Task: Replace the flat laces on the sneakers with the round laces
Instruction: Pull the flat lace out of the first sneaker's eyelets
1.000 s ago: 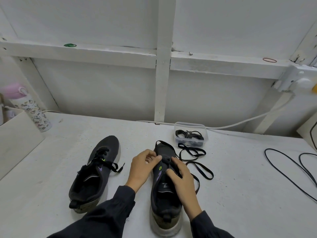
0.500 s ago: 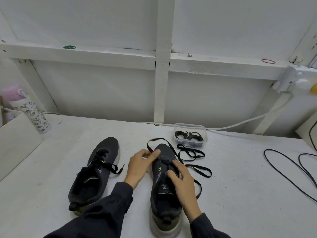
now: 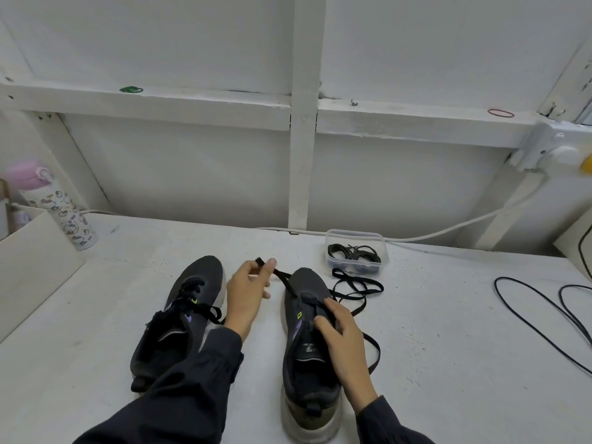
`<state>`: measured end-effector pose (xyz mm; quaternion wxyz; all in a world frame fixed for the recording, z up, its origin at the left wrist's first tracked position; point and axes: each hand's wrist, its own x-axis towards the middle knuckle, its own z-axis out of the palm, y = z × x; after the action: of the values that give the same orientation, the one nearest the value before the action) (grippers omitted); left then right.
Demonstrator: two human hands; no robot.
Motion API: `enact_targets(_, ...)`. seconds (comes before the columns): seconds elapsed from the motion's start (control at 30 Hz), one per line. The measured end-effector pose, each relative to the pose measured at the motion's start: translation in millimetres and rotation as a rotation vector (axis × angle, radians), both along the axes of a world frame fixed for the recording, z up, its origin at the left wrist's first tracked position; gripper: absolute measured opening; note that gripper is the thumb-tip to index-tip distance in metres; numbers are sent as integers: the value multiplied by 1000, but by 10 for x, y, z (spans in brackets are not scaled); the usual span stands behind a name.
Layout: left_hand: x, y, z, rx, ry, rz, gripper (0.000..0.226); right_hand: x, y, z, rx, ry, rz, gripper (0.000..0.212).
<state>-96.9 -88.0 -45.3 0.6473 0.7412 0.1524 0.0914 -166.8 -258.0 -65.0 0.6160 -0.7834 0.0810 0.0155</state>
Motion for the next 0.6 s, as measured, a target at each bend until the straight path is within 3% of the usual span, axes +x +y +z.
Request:
enact_targets(0.17,-187,-198,-244,28,136,-186,50,9,2,-22,3,-9,-20,42)
enact_targets(0.27,-163,-237,-268,109,67,-185,26,14,7,-29,4,-5,-22,43)
enact_targets(0.4,-54,-201,-201,231,16,-236,15,10,3,-17,28,12,-18,45)
enact_targets(0.6,60,-11,19,-25,-104,96,9,-16,-5,-24,69,37,-16,48)
